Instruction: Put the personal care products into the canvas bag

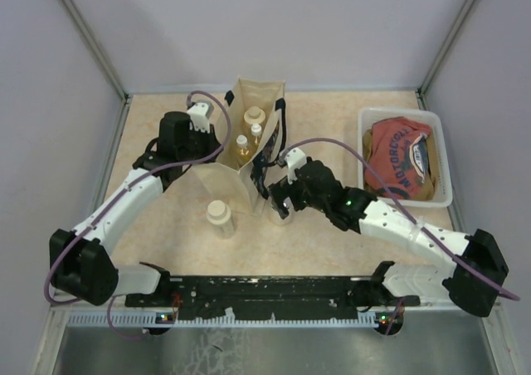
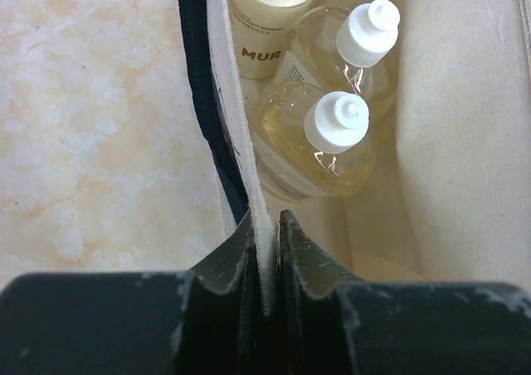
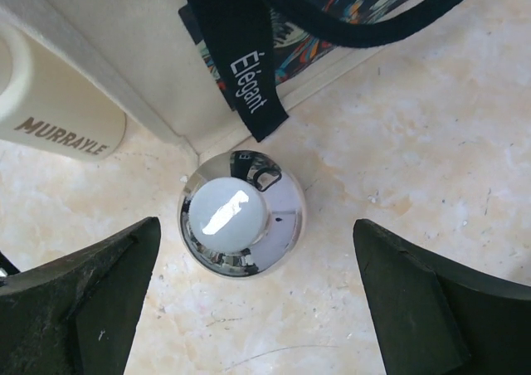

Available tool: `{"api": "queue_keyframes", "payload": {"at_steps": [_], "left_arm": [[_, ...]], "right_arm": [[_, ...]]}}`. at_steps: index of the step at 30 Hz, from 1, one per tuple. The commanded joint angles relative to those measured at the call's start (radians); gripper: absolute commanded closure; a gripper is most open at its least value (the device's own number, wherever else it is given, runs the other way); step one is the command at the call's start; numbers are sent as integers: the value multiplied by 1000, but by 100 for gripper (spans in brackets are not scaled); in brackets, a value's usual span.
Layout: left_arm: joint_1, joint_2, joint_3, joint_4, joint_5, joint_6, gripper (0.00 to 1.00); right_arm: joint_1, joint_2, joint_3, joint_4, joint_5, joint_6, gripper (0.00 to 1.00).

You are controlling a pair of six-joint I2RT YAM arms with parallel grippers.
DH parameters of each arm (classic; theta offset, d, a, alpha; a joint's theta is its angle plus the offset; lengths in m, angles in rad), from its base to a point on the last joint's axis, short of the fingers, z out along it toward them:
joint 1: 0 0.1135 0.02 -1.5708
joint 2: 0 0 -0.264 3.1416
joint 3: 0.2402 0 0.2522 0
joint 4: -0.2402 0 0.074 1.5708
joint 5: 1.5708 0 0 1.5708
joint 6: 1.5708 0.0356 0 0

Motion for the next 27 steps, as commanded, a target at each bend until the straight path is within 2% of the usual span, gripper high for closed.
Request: {"api": "queue_keyframes", "payload": {"at_steps": [1, 15, 23, 27], "left_arm": [[1, -33, 7, 18, -12, -2, 100], [1, -53, -16, 25, -6, 5, 100], [1, -61, -24, 28, -4, 6, 100], [2, -68, -33, 31, -5, 4, 100]], "right_arm": [[35, 59, 91, -41, 39, 11, 1], [65, 317, 297, -271, 129, 43, 1], [77, 391, 311, -293, 133, 45, 1], [78, 392, 298, -274, 145, 36, 9]]}}
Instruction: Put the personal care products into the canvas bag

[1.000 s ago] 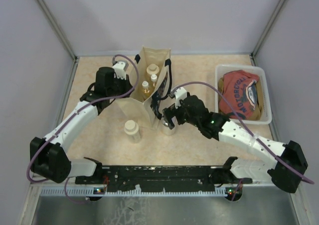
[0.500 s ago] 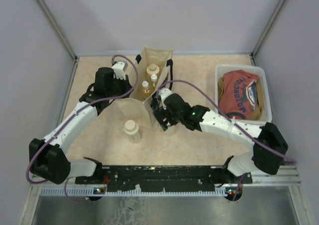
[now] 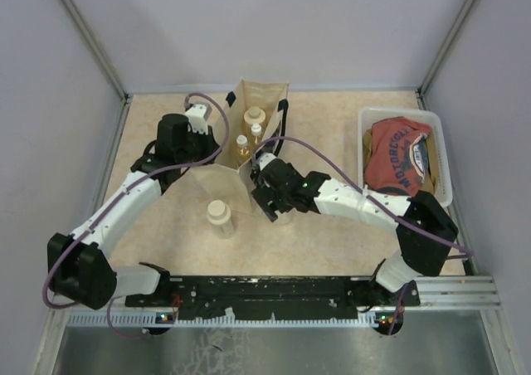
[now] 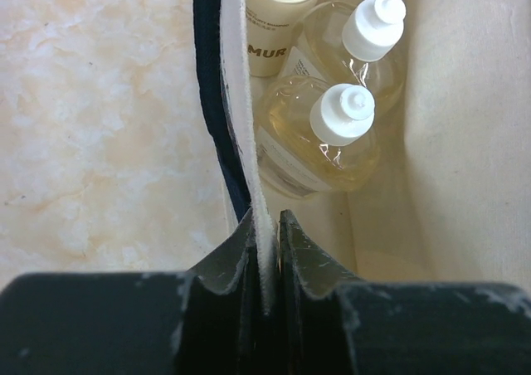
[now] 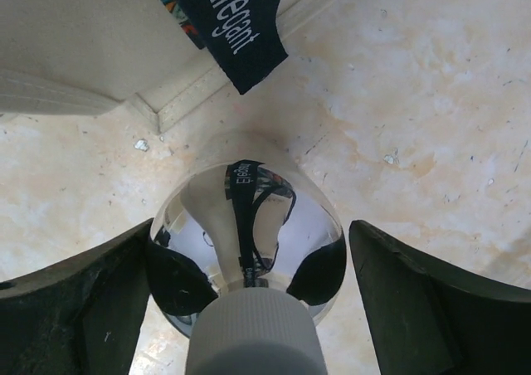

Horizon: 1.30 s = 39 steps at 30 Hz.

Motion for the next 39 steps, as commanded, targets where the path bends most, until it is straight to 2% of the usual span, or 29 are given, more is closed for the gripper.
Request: {"api": "queue_keyframes", "payload": {"at_steps": [1, 4, 9, 13, 23, 27, 30, 35, 39], "left_arm": [[1, -43, -13, 31, 2, 2, 100], [1, -42, -18, 35, 6, -1, 100], [1, -41, -20, 35, 9, -4, 100], [1, -42, -19, 35, 9, -6, 100], [1, -34, -21, 37, 6, -10, 100], [1, -30, -22, 38, -3, -8, 100], [1, -27, -19, 38, 0, -9, 100], [1, -23, -14, 43, 14, -11, 100], [1, -30, -12, 42, 16, -13, 100]], "right_arm": [[11, -10, 29, 24, 30, -8, 13], [12, -18, 11, 61, 28, -7, 33], [14, -55, 4, 62, 73, 2, 78], [14, -131, 11, 17, 144, 11, 99], [14, -358, 166, -143, 326, 39, 100], [14, -472, 233, -11, 355, -27, 100], [15, -490, 291, 100, 345, -118, 100], [13, -417, 389, 326, 252, -292, 100], [11, -305, 472, 427, 128, -341, 100]]}}
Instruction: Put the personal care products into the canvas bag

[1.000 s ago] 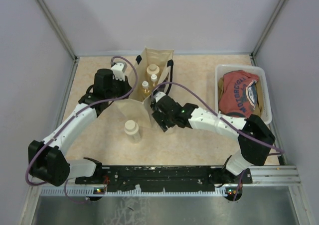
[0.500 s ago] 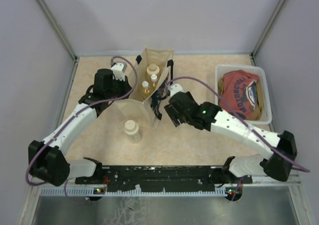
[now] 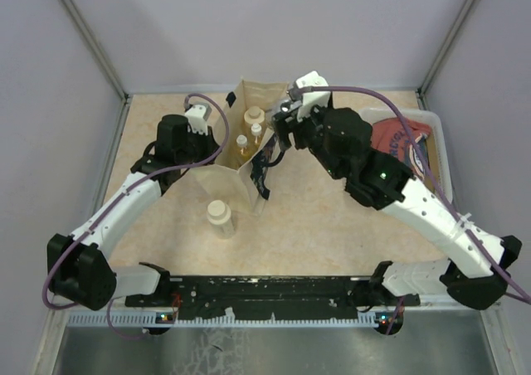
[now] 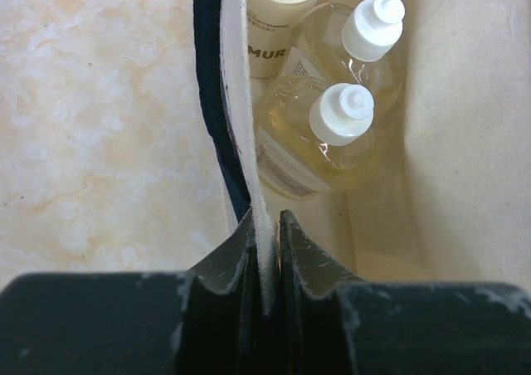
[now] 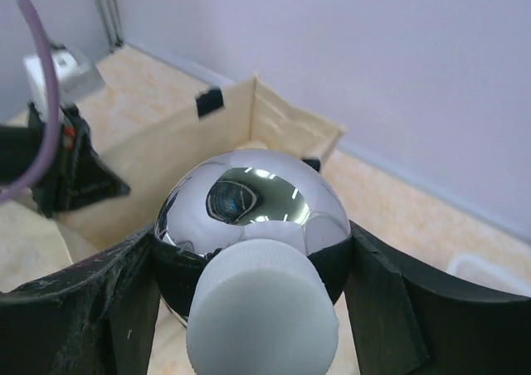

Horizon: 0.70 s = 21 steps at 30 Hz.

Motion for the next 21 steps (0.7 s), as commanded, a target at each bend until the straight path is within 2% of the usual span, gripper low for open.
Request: {"api": "queue_keyframes", "payload": {"at_steps": [1, 6, 21], "left_arm": [[1, -25, 2, 26, 20, -6, 100], [1, -46, 3, 31, 65, -5, 100], [2, -91, 11, 16, 73, -2, 100]], "right_arm": [[1, 105, 123, 344, -148, -111, 100], [-21, 195, 139, 391, -299, -54, 100], [-55, 287, -14, 405, -478, 125, 100]]}}
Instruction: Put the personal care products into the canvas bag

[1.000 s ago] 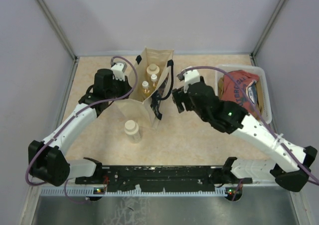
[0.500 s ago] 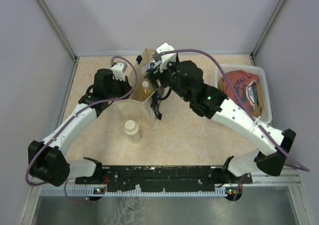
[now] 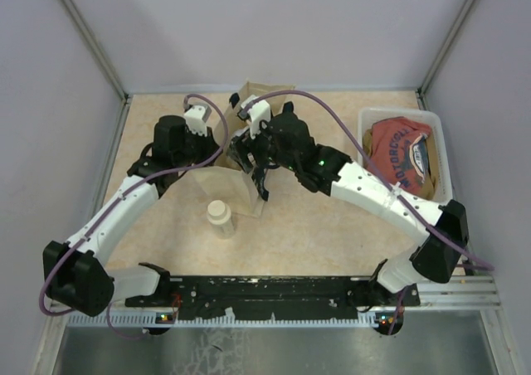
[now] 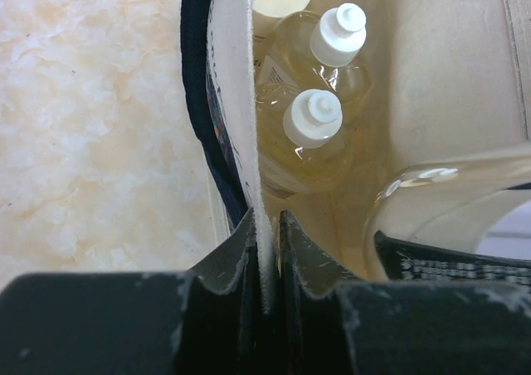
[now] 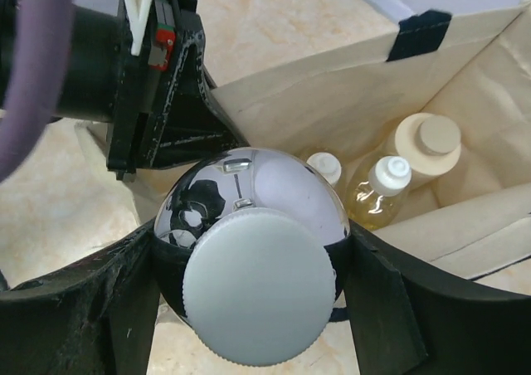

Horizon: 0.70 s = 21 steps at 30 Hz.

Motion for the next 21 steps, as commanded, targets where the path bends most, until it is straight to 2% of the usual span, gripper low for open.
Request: {"api": "queue_keyframes", "payload": {"at_steps": [1, 5, 21], "left_arm": [[1, -53, 10, 31, 30, -2, 100], [1, -57, 1, 33, 30, -2, 100], [0, -59, -12, 43, 39, -11, 100]], "right_arm": [[-29, -16, 21, 224, -80, 71, 100], [-55, 26, 20, 208, -154, 116, 100], [-63, 254, 228, -10, -247, 141, 100]]}}
